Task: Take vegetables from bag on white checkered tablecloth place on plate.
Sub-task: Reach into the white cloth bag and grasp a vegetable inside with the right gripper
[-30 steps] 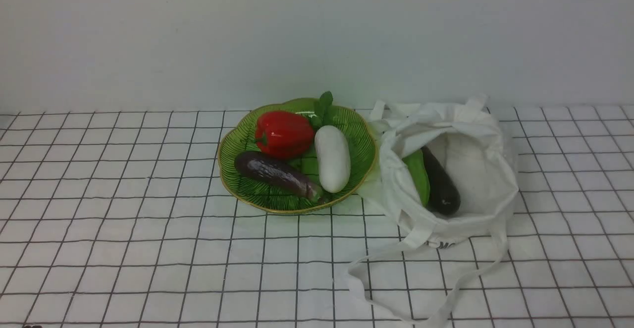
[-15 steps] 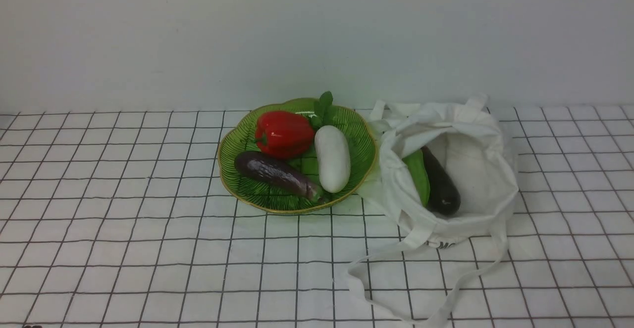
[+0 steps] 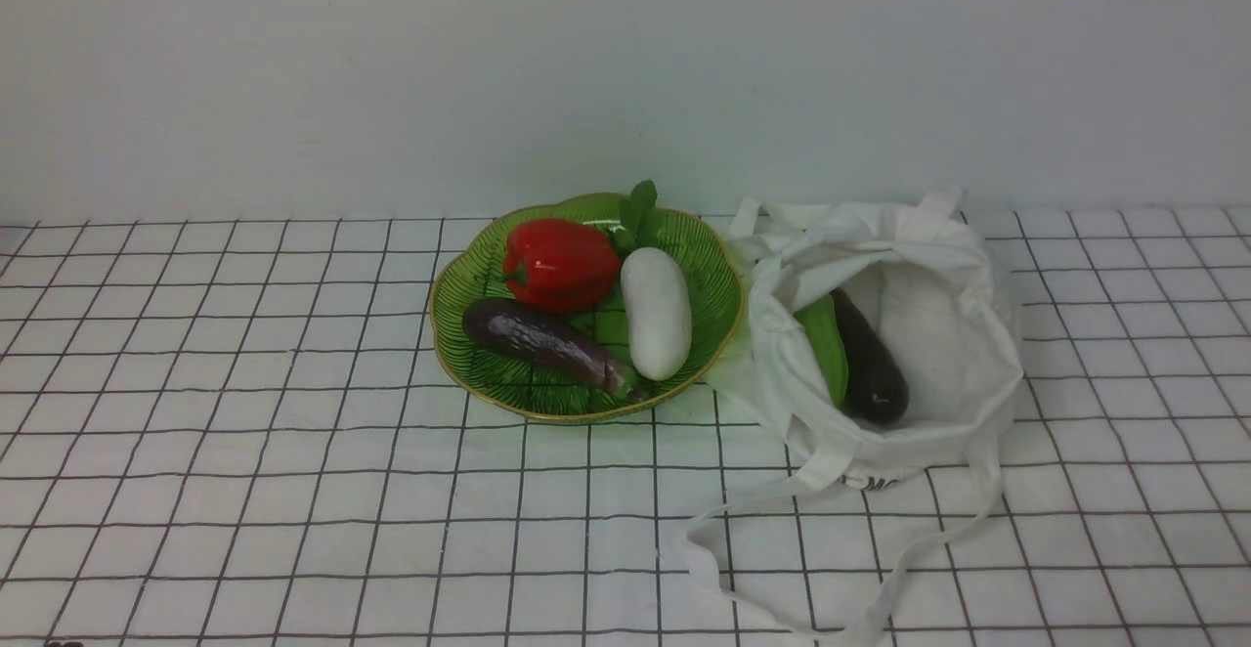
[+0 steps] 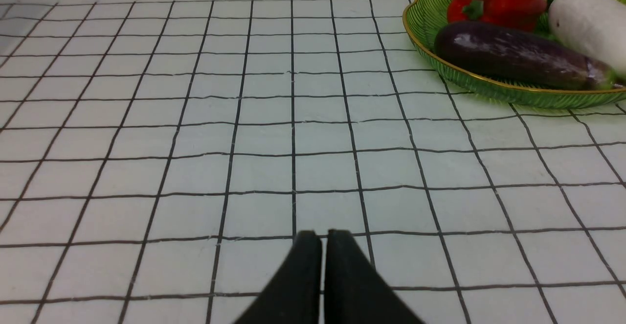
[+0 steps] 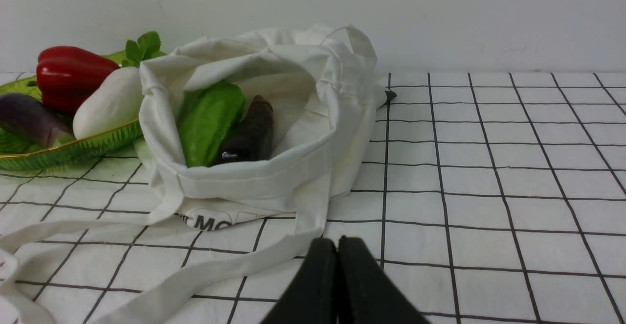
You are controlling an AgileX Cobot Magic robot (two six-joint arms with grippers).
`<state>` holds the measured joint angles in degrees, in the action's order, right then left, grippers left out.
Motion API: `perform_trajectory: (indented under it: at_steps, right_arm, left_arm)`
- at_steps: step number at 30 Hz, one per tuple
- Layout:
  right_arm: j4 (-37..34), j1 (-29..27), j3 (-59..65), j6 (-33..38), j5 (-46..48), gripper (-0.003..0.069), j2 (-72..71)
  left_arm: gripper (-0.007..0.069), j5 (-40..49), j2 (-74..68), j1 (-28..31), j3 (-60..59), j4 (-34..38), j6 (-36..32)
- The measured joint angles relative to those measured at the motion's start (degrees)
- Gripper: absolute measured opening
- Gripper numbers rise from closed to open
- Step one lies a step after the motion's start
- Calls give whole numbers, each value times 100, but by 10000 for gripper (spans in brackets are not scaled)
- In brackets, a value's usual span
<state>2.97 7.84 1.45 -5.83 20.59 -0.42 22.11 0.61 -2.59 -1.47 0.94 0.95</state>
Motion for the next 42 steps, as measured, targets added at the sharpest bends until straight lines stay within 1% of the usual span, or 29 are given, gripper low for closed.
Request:
perform_trajectory:
  at_steps: [5, 7, 10, 12, 13, 15, 18, 21, 23, 25, 26, 27, 28, 29, 31, 32, 33, 36, 37, 38, 42]
  right_arm:
    - [0, 0, 0, 6, 0, -15, 0]
    - [-156, 0, 0, -129, -62, -15, 0]
    - [-1122, 0, 26, -771, -343, -15, 0]
    - [-2057, 0, 26, -1357, -646, -15, 0]
    - [-2192, 0, 26, -1391, -665, -15, 0]
    - [-2842, 0, 26, -1670, -690, -15, 0]
    - [-3319, 0, 26, -1741, -685, -15, 0]
    - [-4146, 0, 26, -1832, -743, -15, 0]
    - [-4528, 0, -75, -1624, -768, -15, 0]
    - [-4613, 0, -296, -1254, -787, -15, 9]
    - [-4631, 0, -518, -928, -814, -15, 76]
    - [-4613, 0, -929, -360, -803, -15, 372]
    - [-4592, 0, -1038, -222, -774, -15, 545]
    - [-4495, 0, -1420, 169, -565, -14, 899]
    - [-4261, 0, -1908, 583, -37, -13, 1825]
    - [-4071, 0, -2120, 663, 255, -12, 2260]
    - [-3817, 0, -2487, 736, 774, -12, 2948]
    - [-3266, 0, -3113, 835, 1544, -11, 4447]
    - [-3198, 0, -3269, 847, 1628, -11, 4771]
    - [-3010, 0, -3677, 940, 1865, -10, 5490]
    - [-2861, 133, -4460, 1308, 1988, -2, 7011]
  left_arm:
    - [-8, 0, 0, 0, 0, 0, 0]
    - [-8, 0, 0, 0, 0, 0, 0]
    - [-8, 0, 0, 0, 0, 0, 0]
    - [-8, 0, 0, 0, 0, 0, 0]
    - [-8, 0, 0, 0, 0, 0, 0]
    - [-8, 0, 0, 0, 0, 0, 0]
    - [-8, 0, 0, 0, 0, 0, 0]
    - [-8, 0, 0, 0, 0, 0, 0]
    - [-8, 0, 0, 0, 0, 0, 0]
    - [-8, 0, 0, 0, 0, 0, 0]
    - [-8, 0, 0, 0, 0, 0, 0]
    - [-8, 0, 0, 0, 0, 0, 0]
    - [-8, 0, 0, 0, 0, 0, 0]
    - [-8, 0, 0, 0, 0, 0, 0]
    - [-8, 0, 0, 0, 0, 0, 0]
    - [-8, 0, 0, 0, 0, 0, 0]
    - [-8, 0, 0, 0, 0, 0, 0]
    - [-8, 0, 0, 0, 0, 0, 0]
    - [-8, 0, 0, 0, 0, 0, 0]
    - [-8, 0, 0, 0, 0, 0, 0]
    - [-8, 0, 0, 0, 0, 0, 0]
